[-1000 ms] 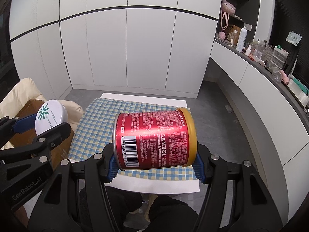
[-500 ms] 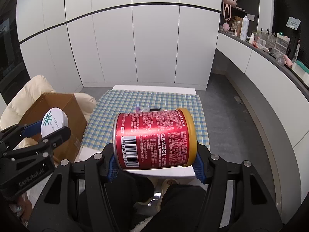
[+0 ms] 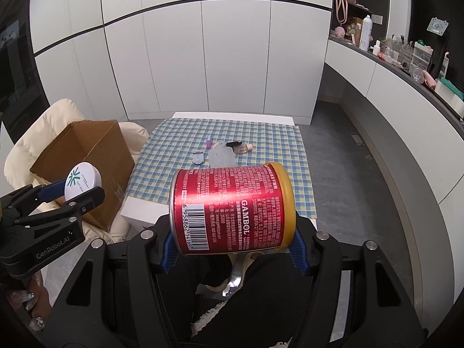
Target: Organize objects
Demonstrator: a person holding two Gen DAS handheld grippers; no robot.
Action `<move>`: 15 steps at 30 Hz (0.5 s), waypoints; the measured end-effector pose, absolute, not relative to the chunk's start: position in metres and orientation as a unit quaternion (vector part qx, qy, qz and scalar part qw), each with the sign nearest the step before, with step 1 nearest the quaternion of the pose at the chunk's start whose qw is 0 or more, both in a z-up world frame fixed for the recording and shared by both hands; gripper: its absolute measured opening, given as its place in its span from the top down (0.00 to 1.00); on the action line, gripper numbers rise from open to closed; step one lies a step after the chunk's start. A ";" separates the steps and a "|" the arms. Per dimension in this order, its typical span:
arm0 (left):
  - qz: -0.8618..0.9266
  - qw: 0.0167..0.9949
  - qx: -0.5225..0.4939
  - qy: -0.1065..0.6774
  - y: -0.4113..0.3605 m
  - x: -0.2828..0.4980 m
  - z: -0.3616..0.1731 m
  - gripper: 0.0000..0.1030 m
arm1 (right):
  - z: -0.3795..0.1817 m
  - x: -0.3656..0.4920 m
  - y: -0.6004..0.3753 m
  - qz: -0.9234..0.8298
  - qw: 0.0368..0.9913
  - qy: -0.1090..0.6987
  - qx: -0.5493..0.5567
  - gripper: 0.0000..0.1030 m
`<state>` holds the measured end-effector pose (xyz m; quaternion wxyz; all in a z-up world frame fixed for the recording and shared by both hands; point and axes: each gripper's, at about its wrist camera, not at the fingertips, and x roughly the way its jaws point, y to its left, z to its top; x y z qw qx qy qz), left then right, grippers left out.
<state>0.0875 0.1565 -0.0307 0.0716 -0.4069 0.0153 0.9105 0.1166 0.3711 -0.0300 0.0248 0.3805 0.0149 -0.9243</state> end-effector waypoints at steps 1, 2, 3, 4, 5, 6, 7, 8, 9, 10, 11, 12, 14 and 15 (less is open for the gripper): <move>0.912 0.070 -0.405 0.016 0.157 0.088 -0.029 0.44 | -0.030 0.117 0.371 -0.924 0.024 0.015 0.381 0.38; 0.913 0.070 -0.403 0.017 0.157 0.088 -0.028 0.44 | -0.030 0.117 0.370 -0.924 0.024 0.015 0.380 0.38; 0.913 0.070 -0.402 0.018 0.158 0.088 -0.026 0.44 | -0.030 0.118 0.370 -0.924 0.024 0.015 0.381 0.38; 0.913 0.069 -0.401 0.021 0.158 0.089 -0.026 0.44 | -0.030 0.118 0.370 -0.924 0.023 0.015 0.381 0.38; 0.913 0.069 -0.401 0.024 0.159 0.089 -0.025 0.44 | -0.030 0.119 0.370 -0.925 0.021 0.014 0.380 0.38; 0.913 0.068 -0.402 0.028 0.160 0.088 -0.025 0.44 | -0.029 0.120 0.369 -0.925 0.019 0.018 0.379 0.38; 0.912 0.066 -0.404 0.030 0.160 0.087 -0.026 0.44 | -0.028 0.120 0.369 -0.926 0.016 0.021 0.378 0.38; 0.910 0.065 -0.408 0.028 0.158 0.086 -0.028 0.44 | -0.028 0.121 0.368 -0.926 0.013 0.022 0.376 0.38; 0.909 0.065 -0.411 0.026 0.157 0.085 -0.029 0.44 | -0.028 0.121 0.368 -0.926 0.013 0.024 0.376 0.38; 0.908 0.065 -0.414 0.023 0.156 0.083 -0.030 0.44 | -0.028 0.121 0.368 -0.926 0.014 0.023 0.376 0.38; 0.907 0.065 -0.416 0.020 0.154 0.082 -0.031 0.44 | -0.028 0.121 0.368 -0.926 0.014 0.022 0.376 0.38; 0.907 0.065 -0.416 0.019 0.154 0.082 -0.031 0.44 | -0.028 0.121 0.368 -0.926 0.015 0.023 0.378 0.38; 0.907 0.065 -0.416 0.019 0.154 0.081 -0.030 0.44 | -0.029 0.120 0.366 -0.924 0.015 0.025 0.380 0.38; 0.907 0.065 -0.415 0.020 0.154 0.080 -0.030 0.44 | -0.030 0.119 0.365 -0.923 0.017 0.027 0.382 0.38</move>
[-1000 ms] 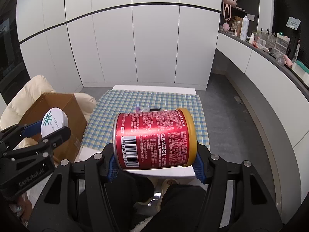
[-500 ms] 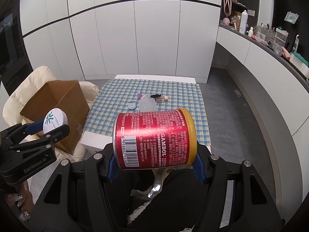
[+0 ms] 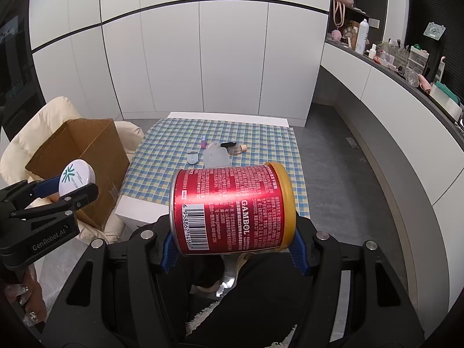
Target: Organize objects
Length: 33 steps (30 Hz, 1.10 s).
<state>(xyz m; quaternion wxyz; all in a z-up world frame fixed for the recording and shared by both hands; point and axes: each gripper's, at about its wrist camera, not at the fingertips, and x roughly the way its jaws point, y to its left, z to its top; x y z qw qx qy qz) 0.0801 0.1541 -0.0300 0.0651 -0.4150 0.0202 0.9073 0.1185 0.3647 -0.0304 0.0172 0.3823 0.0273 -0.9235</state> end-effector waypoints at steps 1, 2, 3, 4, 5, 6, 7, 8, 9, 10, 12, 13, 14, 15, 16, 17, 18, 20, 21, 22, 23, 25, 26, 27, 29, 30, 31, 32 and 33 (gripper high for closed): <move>0.908 0.065 -0.414 0.021 0.155 0.080 -0.031 0.44 | -0.031 0.118 0.363 -0.923 0.018 0.029 0.383 0.38; 0.907 0.064 -0.415 0.022 0.155 0.079 -0.032 0.44 | -0.032 0.117 0.362 -0.922 0.021 0.029 0.385 0.38; 0.906 0.064 -0.417 0.022 0.154 0.077 -0.034 0.44 | -0.034 0.116 0.361 -0.922 0.023 0.030 0.386 0.38; 0.905 0.064 -0.420 0.022 0.154 0.076 -0.036 0.44 | -0.035 0.115 0.360 -0.921 0.025 0.029 0.388 0.38; 0.903 0.064 -0.424 0.020 0.153 0.073 -0.038 0.44 | -0.036 0.114 0.359 -0.920 0.026 0.029 0.389 0.38; 0.902 0.064 -0.427 0.020 0.153 0.072 -0.040 0.44 | -0.038 0.113 0.358 -0.919 0.028 0.030 0.392 0.38; 0.901 0.063 -0.429 0.019 0.154 0.072 -0.042 0.44 | -0.040 0.111 0.358 -0.918 0.029 0.031 0.394 0.38; 0.900 0.062 -0.431 0.018 0.153 0.070 -0.044 0.44 | -0.041 0.109 0.356 -0.917 0.030 0.033 0.396 0.38; 0.899 0.062 -0.433 0.016 0.152 0.068 -0.046 0.44 | -0.043 0.106 0.355 -0.916 0.032 0.036 0.398 0.38; 0.899 0.060 -0.434 0.013 0.150 0.067 -0.047 0.44 | -0.044 0.105 0.353 -0.915 0.033 0.038 0.400 0.38; 0.897 0.058 -0.438 0.008 0.146 0.064 -0.050 0.44 | -0.047 0.101 0.348 -0.913 0.038 0.044 0.404 0.38; 0.897 0.057 -0.439 0.007 0.144 0.062 -0.052 0.44 | -0.048 0.099 0.346 -0.912 0.041 0.046 0.405 0.38; 0.896 0.055 -0.441 0.005 0.142 0.061 -0.053 0.44 | -0.049 0.097 0.344 -0.911 0.044 0.049 0.406 0.38; 0.895 0.054 -0.442 0.004 0.141 0.061 -0.054 0.44 | -0.050 0.094 0.341 -0.910 0.046 0.052 0.408 0.38; 0.895 0.052 -0.443 0.002 0.139 0.060 -0.055 0.44 | -0.052 0.093 0.339 -0.909 0.049 0.053 0.410 0.38; 0.895 0.050 -0.444 0.001 0.137 0.059 -0.056 0.44 | -0.052 0.092 0.338 -0.909 0.051 0.054 0.411 0.38; 0.895 0.049 -0.444 -0.001 0.135 0.058 -0.056 0.44 | -0.054 0.090 0.336 -0.908 0.054 0.056 0.412 0.38; 0.895 0.043 -0.443 -0.005 0.130 0.058 -0.057 0.44 | -0.055 0.088 0.332 -0.906 0.059 0.059 0.414 0.38; 0.895 0.041 -0.443 -0.007 0.128 0.057 -0.057 0.44 | -0.057 0.087 0.330 -0.906 0.062 0.061 0.415 0.38; 0.896 0.038 -0.443 -0.008 0.125 0.057 -0.057 0.44 | -0.058 0.086 0.328 -0.905 0.065 0.063 0.416 0.38; 0.895 0.033 -0.444 -0.011 0.121 0.057 -0.058 0.44 | -0.058 0.085 0.326 -0.904 0.067 0.064 0.416 0.38; 0.895 0.026 -0.445 -0.016 0.114 0.057 -0.058 0.44 | -0.061 0.082 0.318 -0.903 0.076 0.067 0.418 0.38; 0.895 0.020 -0.446 -0.019 0.109 0.057 -0.058 0.44 | -0.062 0.082 0.315 -0.902 0.079 0.069 0.419 0.38; 0.895 0.016 -0.446 -0.021 0.105 0.057 -0.059 0.44 | -0.063 0.081 0.311 -0.901 0.084 0.071 0.419 0.38; 0.895 0.007 -0.446 -0.026 0.097 0.058 -0.059 0.44 | -0.064 0.079 0.302 -0.899 0.095 0.077 0.420 0.38; 0.894 0.002 -0.447 -0.029 0.092 0.058 -0.060 0.44 | -0.066 0.079 0.295 -0.898 0.102 0.081 0.421 0.38; 0.894 -0.004 -0.448 -0.033 0.087 0.058 -0.061 0.44 | -0.067 0.078 0.291 -0.897 0.106 0.084 0.422 0.38; 0.893 -0.007 -0.448 -0.035 0.083 0.058 -0.061 0.44 | -0.067 0.076 0.287 -0.895 0.111 0.086 0.422 0.38; 0.893 -0.012 -0.449 -0.038 0.077 0.058 -0.062 0.44 | -0.068 0.075 0.280 -0.894 0.118 0.090 0.423 0.38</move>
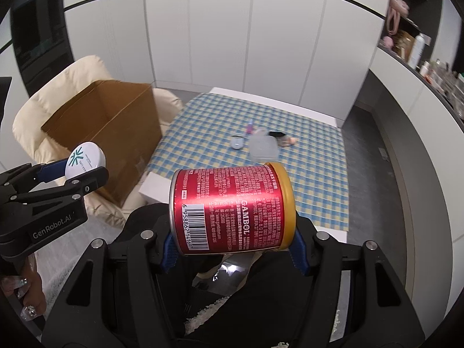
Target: Organize objects
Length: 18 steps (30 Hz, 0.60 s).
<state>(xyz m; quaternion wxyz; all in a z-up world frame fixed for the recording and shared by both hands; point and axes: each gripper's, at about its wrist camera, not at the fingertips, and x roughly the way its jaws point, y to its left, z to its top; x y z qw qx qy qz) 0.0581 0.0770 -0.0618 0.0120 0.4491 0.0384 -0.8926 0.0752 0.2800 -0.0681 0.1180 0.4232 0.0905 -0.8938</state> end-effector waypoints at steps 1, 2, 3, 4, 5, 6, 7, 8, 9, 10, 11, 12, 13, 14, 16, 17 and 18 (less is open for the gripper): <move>-0.892 0.016 0.449 0.041 0.073 0.059 -0.062 0.44 | -0.069 0.075 0.276 -0.893 0.123 0.093 0.423 0.38; -0.892 0.023 0.449 0.045 0.066 0.060 -0.063 0.44 | -0.069 0.074 0.271 -0.892 0.128 0.096 0.423 0.38; -0.892 0.027 0.449 0.047 0.062 0.061 -0.063 0.44 | -0.070 0.074 0.264 -0.890 0.135 0.101 0.423 0.38; -0.891 0.033 0.450 0.051 0.056 0.063 -0.063 0.44 | -0.071 0.073 0.259 -0.889 0.141 0.104 0.423 0.38; -0.891 0.037 0.450 0.053 0.052 0.063 -0.063 0.44 | -0.072 0.073 0.255 -0.888 0.145 0.107 0.423 0.38; -0.890 0.043 0.450 0.057 0.046 0.064 -0.064 0.44 | -0.073 0.072 0.247 -0.886 0.153 0.111 0.423 0.38; -0.890 0.049 0.450 0.061 0.040 0.066 -0.064 0.44 | -0.074 0.072 0.241 -0.884 0.160 0.115 0.424 0.38; -0.889 0.055 0.450 0.063 0.036 0.067 -0.064 0.44 | -0.075 0.072 0.235 -0.883 0.165 0.118 0.424 0.38; -0.889 0.062 0.449 0.067 0.030 0.070 -0.065 0.44 | -0.076 0.072 0.226 -0.880 0.174 0.125 0.424 0.38; -0.888 0.067 0.449 0.070 0.026 0.071 -0.066 0.44 | -0.078 0.072 0.219 -0.878 0.180 0.129 0.424 0.38; -0.887 0.074 0.449 0.075 0.017 0.073 -0.066 0.44 | -0.079 0.072 0.213 -0.877 0.186 0.133 0.423 0.38; -0.887 0.079 0.448 0.078 0.012 0.073 -0.067 0.44 | -0.080 0.072 0.203 -0.874 0.195 0.140 0.423 0.38; -0.886 0.084 0.448 0.082 0.006 0.074 -0.067 0.44 | -0.082 0.072 0.197 -0.871 0.201 0.145 0.423 0.38; -0.885 0.091 0.448 0.088 0.000 0.076 -0.068 0.44 | -0.083 0.071 0.189 -0.869 0.207 0.150 0.423 0.38; -0.882 0.094 0.451 0.102 -0.012 0.078 -0.070 0.44 | -0.086 0.072 0.172 -0.864 0.221 0.161 0.424 0.38; -0.880 0.095 0.452 0.112 -0.018 0.078 -0.071 0.44 | -0.088 0.071 0.164 -0.861 0.226 0.165 0.424 0.38; -0.879 0.098 0.452 0.115 -0.022 0.079 -0.072 0.44 | -0.088 0.072 0.157 -0.859 0.231 0.169 0.424 0.38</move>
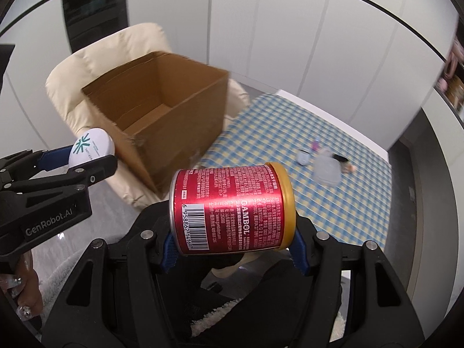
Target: Organize objects
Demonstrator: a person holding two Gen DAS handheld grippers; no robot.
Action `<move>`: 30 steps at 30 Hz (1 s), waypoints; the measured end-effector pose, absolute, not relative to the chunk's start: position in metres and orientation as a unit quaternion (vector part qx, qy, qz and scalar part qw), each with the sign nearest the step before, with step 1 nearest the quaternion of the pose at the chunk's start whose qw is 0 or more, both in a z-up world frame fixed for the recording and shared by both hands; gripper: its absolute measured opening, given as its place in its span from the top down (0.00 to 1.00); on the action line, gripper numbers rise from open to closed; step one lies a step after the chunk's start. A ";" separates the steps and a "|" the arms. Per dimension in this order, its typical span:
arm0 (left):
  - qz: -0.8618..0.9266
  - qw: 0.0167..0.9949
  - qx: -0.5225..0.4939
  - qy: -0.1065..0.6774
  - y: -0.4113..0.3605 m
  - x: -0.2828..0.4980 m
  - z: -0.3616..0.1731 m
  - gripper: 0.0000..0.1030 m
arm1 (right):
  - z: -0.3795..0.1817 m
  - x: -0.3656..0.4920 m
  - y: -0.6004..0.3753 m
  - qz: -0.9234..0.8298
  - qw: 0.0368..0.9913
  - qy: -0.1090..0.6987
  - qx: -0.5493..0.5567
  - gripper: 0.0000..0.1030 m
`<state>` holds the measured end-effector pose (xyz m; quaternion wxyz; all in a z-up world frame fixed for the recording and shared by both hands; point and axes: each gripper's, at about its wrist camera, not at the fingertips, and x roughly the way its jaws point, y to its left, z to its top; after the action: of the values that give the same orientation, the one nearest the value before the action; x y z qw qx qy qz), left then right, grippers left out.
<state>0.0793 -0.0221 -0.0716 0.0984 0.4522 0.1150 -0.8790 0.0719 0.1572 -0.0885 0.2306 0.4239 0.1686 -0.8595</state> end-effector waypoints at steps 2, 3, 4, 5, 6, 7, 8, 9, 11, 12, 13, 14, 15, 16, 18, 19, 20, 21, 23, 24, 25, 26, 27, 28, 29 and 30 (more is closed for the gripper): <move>-0.877 0.108 0.452 0.119 -0.030 0.079 -0.072 0.44 | -0.090 0.072 0.144 -0.855 0.242 0.176 0.423 0.38; -0.877 0.111 0.452 0.120 -0.033 0.079 -0.073 0.44 | -0.091 0.072 0.137 -0.854 0.247 0.179 0.422 0.38; -0.875 0.113 0.454 0.122 -0.034 0.078 -0.073 0.44 | -0.091 0.072 0.131 -0.852 0.252 0.183 0.420 0.38; -0.874 0.114 0.455 0.124 -0.037 0.077 -0.073 0.44 | -0.092 0.073 0.127 -0.852 0.256 0.185 0.418 0.38; -0.874 0.115 0.455 0.127 -0.038 0.076 -0.073 0.44 | -0.094 0.073 0.121 -0.850 0.260 0.188 0.417 0.38; -0.874 0.117 0.454 0.126 -0.039 0.075 -0.073 0.44 | -0.095 0.073 0.118 -0.850 0.262 0.189 0.417 0.38; -0.875 0.120 0.453 0.126 -0.040 0.075 -0.073 0.44 | -0.095 0.072 0.116 -0.849 0.264 0.190 0.417 0.38; -0.875 0.122 0.452 0.126 -0.040 0.075 -0.072 0.44 | -0.096 0.073 0.115 -0.848 0.266 0.193 0.417 0.38; -0.874 0.125 0.451 0.128 -0.043 0.073 -0.073 0.44 | -0.097 0.071 0.112 -0.846 0.268 0.197 0.417 0.38; -0.874 0.126 0.451 0.129 -0.044 0.072 -0.073 0.44 | -0.098 0.069 0.111 -0.845 0.269 0.199 0.417 0.38; -0.874 0.127 0.451 0.131 -0.045 0.070 -0.073 0.44 | -0.099 0.068 0.110 -0.845 0.270 0.200 0.417 0.38; -0.874 0.128 0.450 0.132 -0.047 0.069 -0.074 0.44 | -0.099 0.067 0.109 -0.844 0.270 0.201 0.417 0.38; -0.874 0.128 0.450 0.134 -0.048 0.068 -0.073 0.44 | -0.099 0.065 0.108 -0.844 0.271 0.200 0.417 0.38; -0.874 0.129 0.449 0.135 -0.050 0.067 -0.073 0.44 | -0.100 0.064 0.107 -0.844 0.271 0.199 0.418 0.38; -0.874 0.132 0.448 0.136 -0.051 0.064 -0.072 0.44 | -0.101 0.060 0.104 -0.843 0.272 0.198 0.419 0.38; -0.874 0.132 0.447 0.136 -0.053 0.062 -0.072 0.44 | -0.101 0.058 0.104 -0.843 0.272 0.198 0.419 0.38; -0.874 0.133 0.446 0.138 -0.055 0.061 -0.071 0.44 | -0.101 0.058 0.104 -0.844 0.272 0.198 0.419 0.38; -0.875 0.133 0.445 0.139 -0.056 0.060 -0.071 0.44 | -0.101 0.056 0.102 -0.843 0.272 0.199 0.418 0.38; -0.876 0.135 0.442 0.139 -0.059 0.057 -0.069 0.44 | -0.102 0.053 0.100 -0.843 0.272 0.199 0.418 0.38; -0.876 0.137 0.440 0.140 -0.059 0.055 -0.068 0.44 | -0.102 0.051 0.097 -0.843 0.272 0.200 0.418 0.38; -0.877 0.138 0.438 0.141 -0.061 0.054 -0.067 0.44 | -0.103 0.049 0.096 -0.843 0.272 0.201 0.418 0.38; -0.877 0.139 0.437 0.142 -0.063 0.051 -0.067 0.44 | -0.103 0.047 0.095 -0.844 0.272 0.201 0.417 0.38; -0.878 0.140 0.435 0.143 -0.065 0.050 -0.066 0.44 | -0.103 0.044 0.092 -0.843 0.272 0.202 0.417 0.38; -0.878 0.142 0.434 0.144 -0.067 0.048 -0.066 0.44 | -0.103 0.041 0.090 -0.844 0.272 0.202 0.416 0.38; -0.879 0.146 0.431 0.144 -0.070 0.044 -0.065 0.44 | -0.103 0.039 0.089 -0.844 0.273 0.203 0.415 0.38; -0.879 0.148 0.429 0.144 -0.072 0.042 -0.065 0.44 | -0.103 0.036 0.086 -0.844 0.273 0.206 0.414 0.38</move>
<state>0.0417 -0.0721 -0.0651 0.1482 0.4292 0.1442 -0.8792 0.0361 0.0859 -0.1033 0.2728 0.4145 0.2055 -0.8435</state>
